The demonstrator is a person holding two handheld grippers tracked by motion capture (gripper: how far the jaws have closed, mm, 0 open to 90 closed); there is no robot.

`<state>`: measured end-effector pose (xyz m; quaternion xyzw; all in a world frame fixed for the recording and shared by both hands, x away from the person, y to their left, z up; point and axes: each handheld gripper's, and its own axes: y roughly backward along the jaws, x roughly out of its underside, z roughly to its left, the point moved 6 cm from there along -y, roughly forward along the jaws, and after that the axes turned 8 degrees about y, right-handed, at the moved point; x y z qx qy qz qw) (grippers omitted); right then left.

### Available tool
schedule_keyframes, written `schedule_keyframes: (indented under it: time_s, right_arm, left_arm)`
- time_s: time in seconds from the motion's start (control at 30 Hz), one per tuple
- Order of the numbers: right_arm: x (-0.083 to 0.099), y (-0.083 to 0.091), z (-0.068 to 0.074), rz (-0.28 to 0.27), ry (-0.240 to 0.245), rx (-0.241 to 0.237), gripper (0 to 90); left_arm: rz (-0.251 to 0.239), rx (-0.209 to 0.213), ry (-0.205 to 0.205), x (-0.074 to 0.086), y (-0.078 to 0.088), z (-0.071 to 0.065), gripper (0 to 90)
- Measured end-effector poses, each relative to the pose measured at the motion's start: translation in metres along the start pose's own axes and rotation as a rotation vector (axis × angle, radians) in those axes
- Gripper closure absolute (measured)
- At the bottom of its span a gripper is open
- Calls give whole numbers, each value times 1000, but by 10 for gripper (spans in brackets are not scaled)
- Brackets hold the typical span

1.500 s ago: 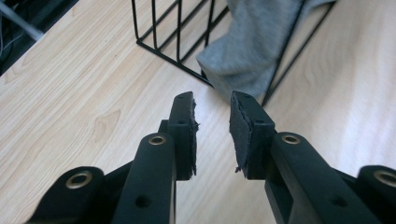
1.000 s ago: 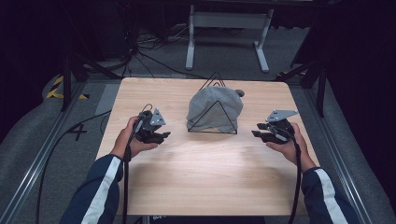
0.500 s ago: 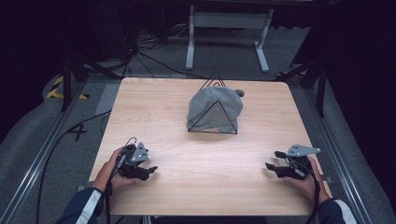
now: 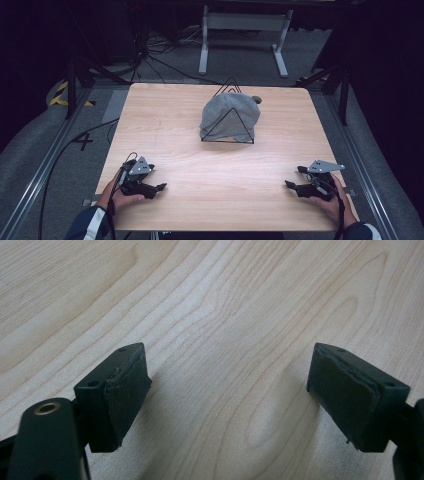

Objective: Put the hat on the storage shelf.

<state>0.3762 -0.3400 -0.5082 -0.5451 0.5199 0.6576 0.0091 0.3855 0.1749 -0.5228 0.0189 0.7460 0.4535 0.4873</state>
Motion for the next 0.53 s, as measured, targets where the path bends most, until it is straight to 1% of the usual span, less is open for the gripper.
schedule_keyframes:
  time_s: [0.07,0.17,0.53]
  right_arm:
    - [0,0,0,0,-1,2,201]
    - [0,0,0,0,-2,2,201]
    - [0,0,-1,5,-6,4,178]
  left_arm:
    - [0,-1,0,0,-1,0,165]
    - [8,1,-11,-1,-1,0,152]
    - [8,0,-12,-1,-1,1,152]
